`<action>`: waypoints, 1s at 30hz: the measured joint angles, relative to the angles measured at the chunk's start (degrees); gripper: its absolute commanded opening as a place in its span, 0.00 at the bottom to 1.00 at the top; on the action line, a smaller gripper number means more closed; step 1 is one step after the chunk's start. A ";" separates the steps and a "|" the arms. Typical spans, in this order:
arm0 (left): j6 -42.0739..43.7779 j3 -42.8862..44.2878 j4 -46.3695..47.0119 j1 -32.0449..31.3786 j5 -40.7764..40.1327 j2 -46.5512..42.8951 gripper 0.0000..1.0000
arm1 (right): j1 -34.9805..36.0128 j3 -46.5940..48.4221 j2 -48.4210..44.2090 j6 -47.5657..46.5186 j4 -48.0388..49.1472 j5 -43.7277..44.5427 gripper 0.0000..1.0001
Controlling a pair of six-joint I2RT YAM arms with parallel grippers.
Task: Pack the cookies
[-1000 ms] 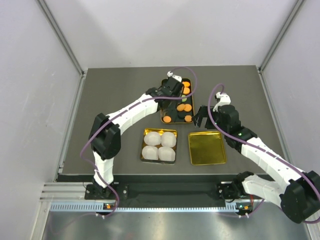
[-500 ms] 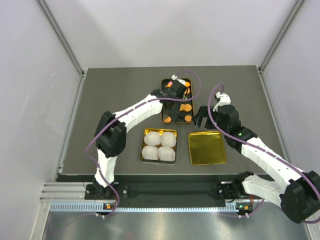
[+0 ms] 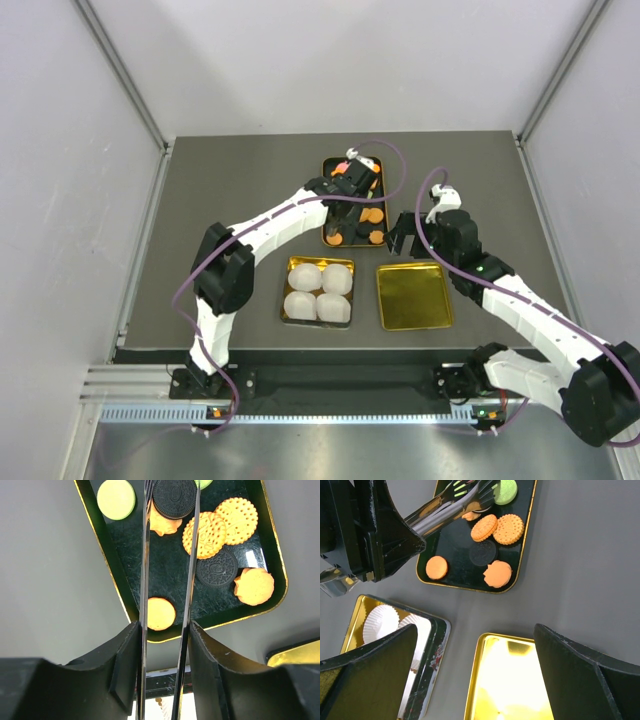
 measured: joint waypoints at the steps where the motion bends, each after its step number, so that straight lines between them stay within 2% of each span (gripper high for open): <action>1: 0.09 0.00 0.00 -0.04 -0.02 0.00 0.44 | 0.00 0.00 0.00 0.00 0.00 0.00 1.00; 7: 0.96 0.28 -0.11 -0.11 -0.50 0.00 0.42 | 0.00 0.00 0.00 0.00 0.00 0.00 1.00; 10: 1.33 0.79 -0.48 -0.11 -0.94 0.02 0.38 | 0.00 0.02 0.00 0.00 0.00 0.00 1.00; 30: 1.51 0.17 -1.60 -0.11 -1.73 -2.36 0.38 | 0.00 0.02 0.00 -0.02 0.00 0.00 1.00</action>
